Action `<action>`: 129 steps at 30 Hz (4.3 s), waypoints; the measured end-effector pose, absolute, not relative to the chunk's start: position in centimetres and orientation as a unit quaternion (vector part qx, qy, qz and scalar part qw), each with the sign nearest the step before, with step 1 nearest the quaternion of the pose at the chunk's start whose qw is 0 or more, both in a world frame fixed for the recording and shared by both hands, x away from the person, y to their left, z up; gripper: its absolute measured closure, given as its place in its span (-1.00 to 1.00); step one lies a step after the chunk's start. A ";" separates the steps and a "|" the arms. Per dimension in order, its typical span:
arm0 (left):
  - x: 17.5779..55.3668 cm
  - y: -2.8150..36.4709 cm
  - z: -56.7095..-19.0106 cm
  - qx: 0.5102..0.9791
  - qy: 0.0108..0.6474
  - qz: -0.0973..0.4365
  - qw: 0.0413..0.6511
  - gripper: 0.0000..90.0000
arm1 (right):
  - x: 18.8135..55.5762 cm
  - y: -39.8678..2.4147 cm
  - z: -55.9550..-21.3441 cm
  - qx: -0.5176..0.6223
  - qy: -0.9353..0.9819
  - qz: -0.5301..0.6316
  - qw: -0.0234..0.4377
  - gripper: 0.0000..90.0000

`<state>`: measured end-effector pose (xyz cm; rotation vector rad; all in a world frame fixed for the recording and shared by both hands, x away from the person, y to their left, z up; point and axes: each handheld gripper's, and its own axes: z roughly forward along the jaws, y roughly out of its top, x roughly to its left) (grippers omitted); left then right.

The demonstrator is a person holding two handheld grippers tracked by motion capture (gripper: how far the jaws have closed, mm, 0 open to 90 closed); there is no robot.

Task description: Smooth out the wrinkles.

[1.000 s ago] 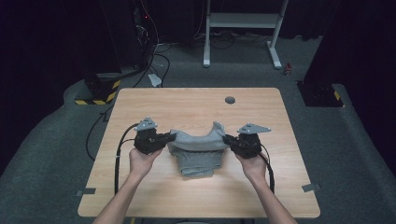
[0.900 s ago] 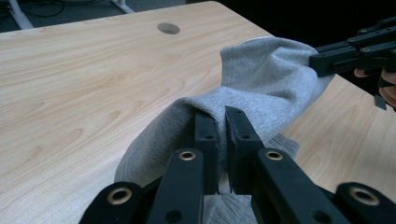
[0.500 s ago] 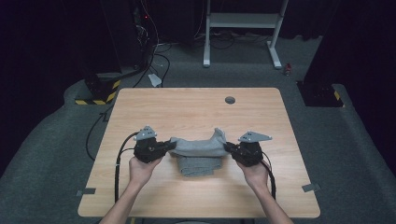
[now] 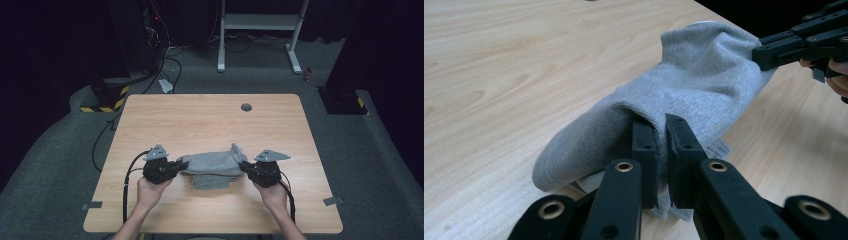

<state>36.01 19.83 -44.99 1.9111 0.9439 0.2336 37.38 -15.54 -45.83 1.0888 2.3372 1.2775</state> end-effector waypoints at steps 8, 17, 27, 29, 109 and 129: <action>34.8 19.6 -46.5 0.800 0.381 0.093 0.454 0.86 | 36.6 -15.4 -47.4 0.370 0.821 0.417 0.121 0.84; 33.7 19.1 -48.5 0.822 0.383 0.078 0.414 0.86 | 35.6 -15.1 -49.6 0.371 0.841 0.383 0.094 0.82; 34.6 18.3 -50.2 0.833 0.391 0.086 0.383 0.86 | 36.1 -14.6 -50.6 0.369 0.852 0.358 0.102 0.81; 35.1 18.4 -50.1 0.829 0.396 0.092 0.384 0.86 | 36.6 -14.6 -50.7 0.376 0.848 0.359 0.102 0.81; 35.4 20.0 -47.7 0.805 0.380 0.056 0.452 0.93 | 35.6 -15.3 -47.7 0.376 0.817 0.413 0.144 0.86; 40.4 18.0 -50.7 0.806 0.433 0.074 0.397 0.94 | 40.4 -13.5 -51.3 0.401 0.835 0.337 0.169 0.86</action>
